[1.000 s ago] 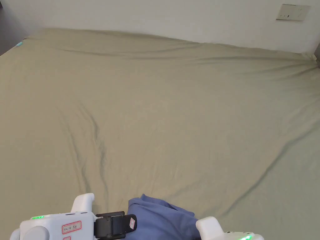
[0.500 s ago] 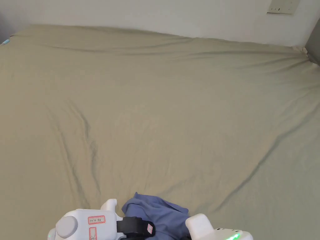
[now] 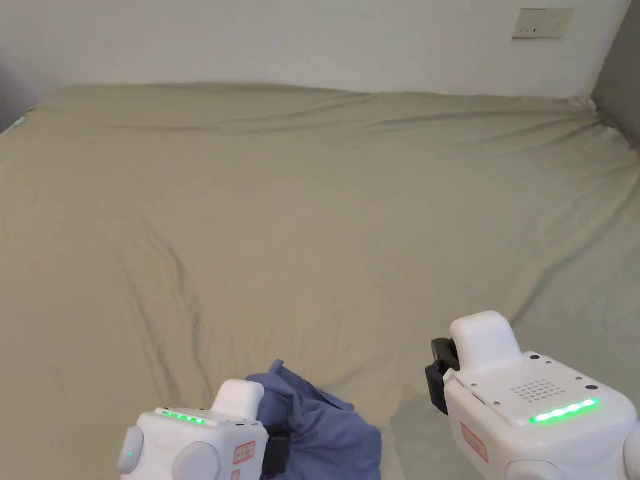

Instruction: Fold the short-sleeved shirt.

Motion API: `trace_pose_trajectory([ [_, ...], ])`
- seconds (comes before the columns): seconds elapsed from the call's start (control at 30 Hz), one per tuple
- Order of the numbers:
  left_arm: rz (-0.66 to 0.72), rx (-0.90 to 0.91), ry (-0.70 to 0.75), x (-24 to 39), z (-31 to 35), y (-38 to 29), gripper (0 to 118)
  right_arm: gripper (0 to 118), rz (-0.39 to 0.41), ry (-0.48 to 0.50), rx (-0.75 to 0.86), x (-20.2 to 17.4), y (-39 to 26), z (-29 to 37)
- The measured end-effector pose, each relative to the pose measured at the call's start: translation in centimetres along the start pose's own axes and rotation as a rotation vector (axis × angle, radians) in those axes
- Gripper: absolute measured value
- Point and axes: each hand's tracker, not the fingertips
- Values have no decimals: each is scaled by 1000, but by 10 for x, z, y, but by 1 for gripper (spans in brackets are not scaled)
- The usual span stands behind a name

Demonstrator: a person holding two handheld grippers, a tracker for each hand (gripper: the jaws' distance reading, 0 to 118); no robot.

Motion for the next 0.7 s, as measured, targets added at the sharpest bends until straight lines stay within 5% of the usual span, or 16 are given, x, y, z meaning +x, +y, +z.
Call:
trace_pose_trajectory([
  [0.3,96,-5,215,-88,16,-24,26,1,42,-71,156,-25,28,47],
  [0.7,91,3,545,-218,58,-35,26,1,39,-78,170,-48,35,39],
])
